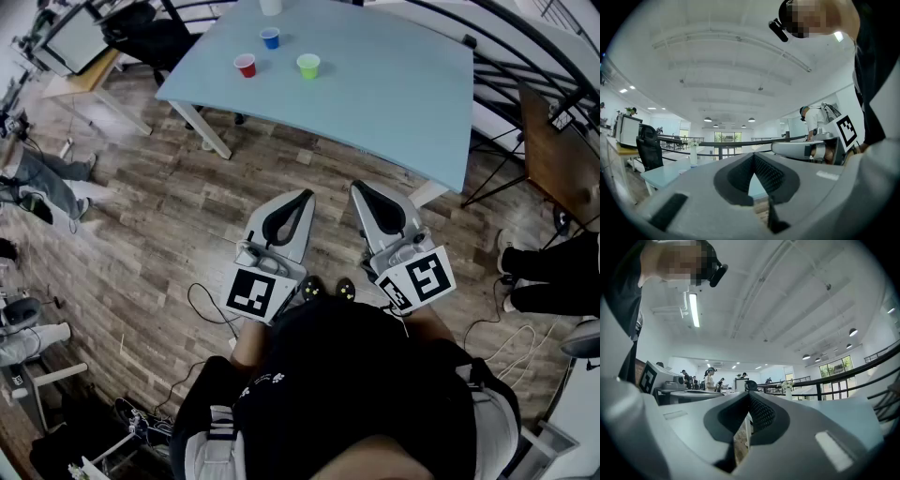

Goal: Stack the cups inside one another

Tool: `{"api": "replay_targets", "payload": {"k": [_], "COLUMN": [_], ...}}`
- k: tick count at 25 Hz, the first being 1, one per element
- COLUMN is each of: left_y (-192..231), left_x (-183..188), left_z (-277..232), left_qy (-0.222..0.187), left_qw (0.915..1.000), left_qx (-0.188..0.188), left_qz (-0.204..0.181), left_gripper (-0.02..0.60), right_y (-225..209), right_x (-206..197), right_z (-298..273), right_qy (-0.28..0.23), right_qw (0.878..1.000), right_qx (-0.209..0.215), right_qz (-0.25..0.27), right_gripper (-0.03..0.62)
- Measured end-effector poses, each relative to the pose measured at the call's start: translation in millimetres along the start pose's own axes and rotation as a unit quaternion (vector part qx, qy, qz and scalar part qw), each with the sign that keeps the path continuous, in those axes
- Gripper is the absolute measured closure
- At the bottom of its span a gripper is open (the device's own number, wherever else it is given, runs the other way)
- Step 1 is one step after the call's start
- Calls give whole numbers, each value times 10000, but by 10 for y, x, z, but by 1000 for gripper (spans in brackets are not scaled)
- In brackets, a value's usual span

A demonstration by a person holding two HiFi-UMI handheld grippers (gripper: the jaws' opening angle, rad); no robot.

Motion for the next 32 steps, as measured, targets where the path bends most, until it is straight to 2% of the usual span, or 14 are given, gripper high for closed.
{"api": "replay_targets", "payload": {"k": [15, 32], "left_y": [165, 587], "left_x": [-4, -6], "left_z": [180, 430], "left_qy": [-40, -125], "left_qw": [9999, 9999], "left_qx": [93, 72], "left_qz": [0, 63], "left_gripper": [588, 588], "right_y": [132, 419], "right_x": [-42, -109], "right_z": [-104, -470], "right_qy": [-39, 101], "right_qw": [9998, 9999], "right_qx": [-85, -72], "right_qz": [-175, 18], "right_gripper": [582, 582]}}
Point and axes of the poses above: the fingertips, and each gripper's own axes: z backward along the fingers, y to its left, x out of its top, the point moved 10 cm from there along z, backward along the fingers, and after that the axes turned 4 degrees about -y, right-handed, at the moved point
